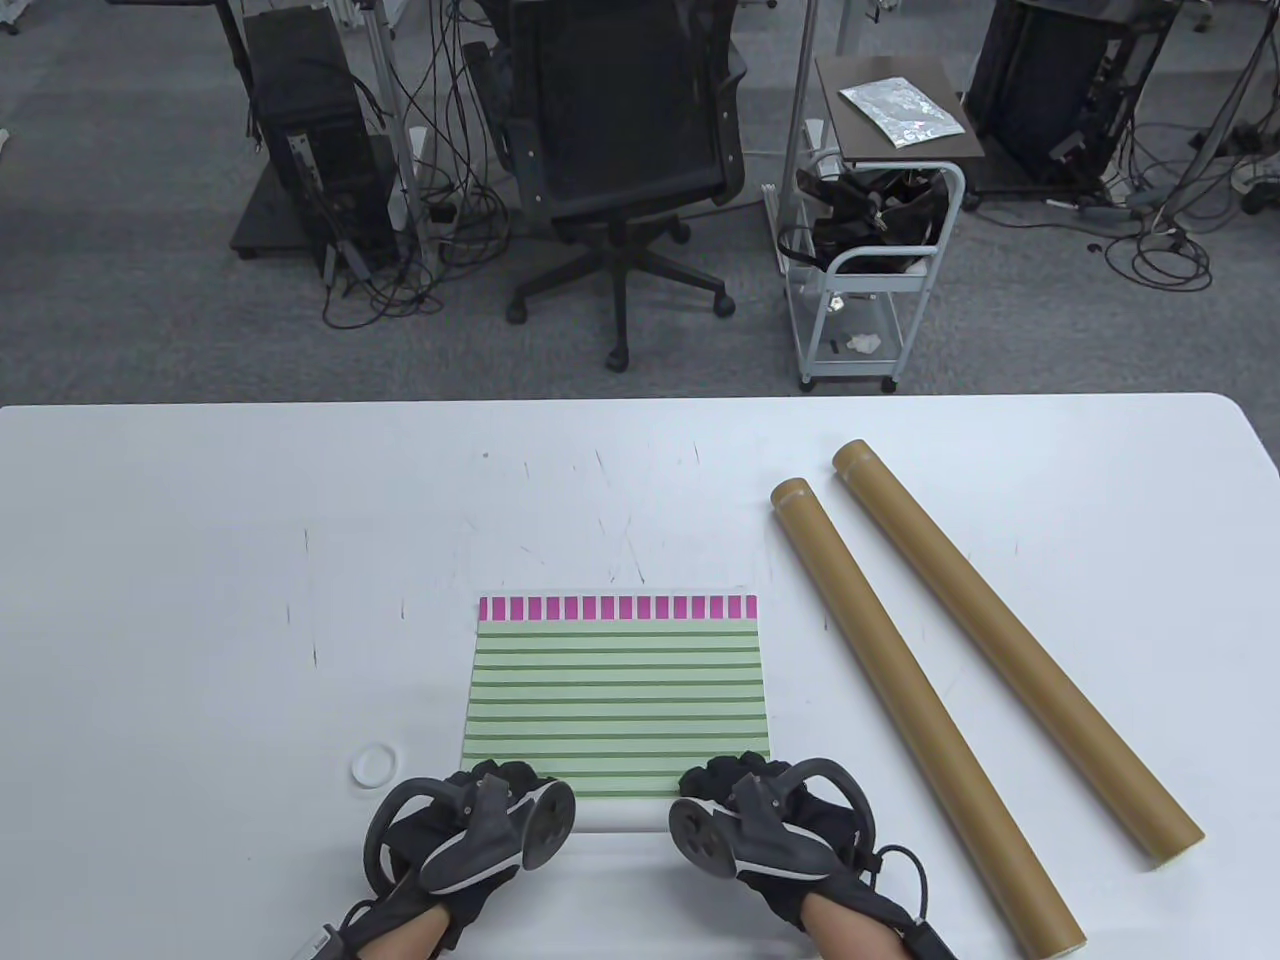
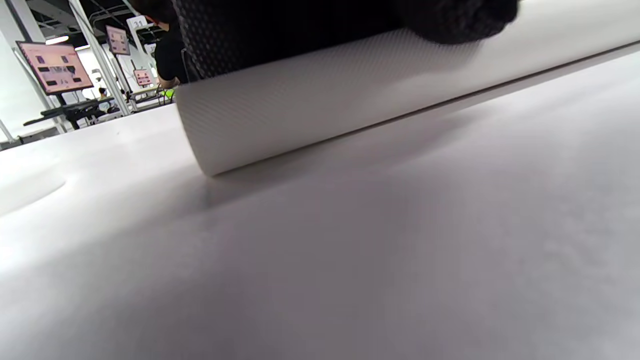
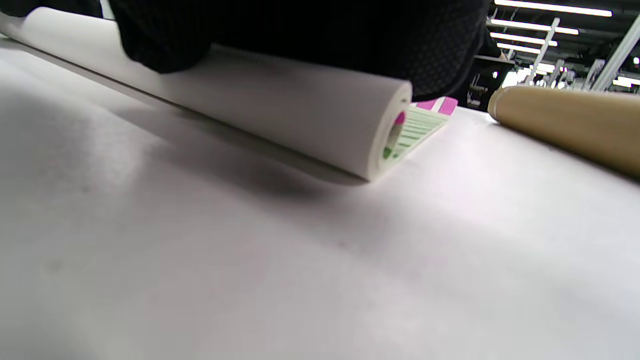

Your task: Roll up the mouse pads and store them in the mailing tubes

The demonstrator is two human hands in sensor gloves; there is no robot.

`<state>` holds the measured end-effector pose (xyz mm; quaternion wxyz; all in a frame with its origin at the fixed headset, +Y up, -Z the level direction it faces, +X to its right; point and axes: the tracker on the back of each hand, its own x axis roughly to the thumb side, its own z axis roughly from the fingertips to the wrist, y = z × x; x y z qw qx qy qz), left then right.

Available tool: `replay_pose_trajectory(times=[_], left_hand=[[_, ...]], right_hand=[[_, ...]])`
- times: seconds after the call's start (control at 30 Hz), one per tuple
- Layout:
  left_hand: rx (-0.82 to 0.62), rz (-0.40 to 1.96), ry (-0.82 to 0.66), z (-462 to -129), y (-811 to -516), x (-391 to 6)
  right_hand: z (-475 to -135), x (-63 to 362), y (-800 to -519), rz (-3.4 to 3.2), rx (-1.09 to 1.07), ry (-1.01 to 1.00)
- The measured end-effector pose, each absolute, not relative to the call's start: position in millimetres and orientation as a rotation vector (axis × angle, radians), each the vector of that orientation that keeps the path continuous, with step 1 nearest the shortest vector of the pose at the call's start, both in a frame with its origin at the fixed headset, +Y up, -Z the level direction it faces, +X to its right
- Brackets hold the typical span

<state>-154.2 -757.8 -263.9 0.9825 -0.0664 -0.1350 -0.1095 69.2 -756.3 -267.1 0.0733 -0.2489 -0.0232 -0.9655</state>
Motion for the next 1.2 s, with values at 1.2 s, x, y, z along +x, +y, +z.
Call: replay_pose_trajectory(times=[1.2], left_hand=[[-0.105,-0.241,-0.300,-258.0,-761.9,-149.0]], right_hand=[[-269.9,64.9,-760.1,-2.921,-0.760,-0.158]])
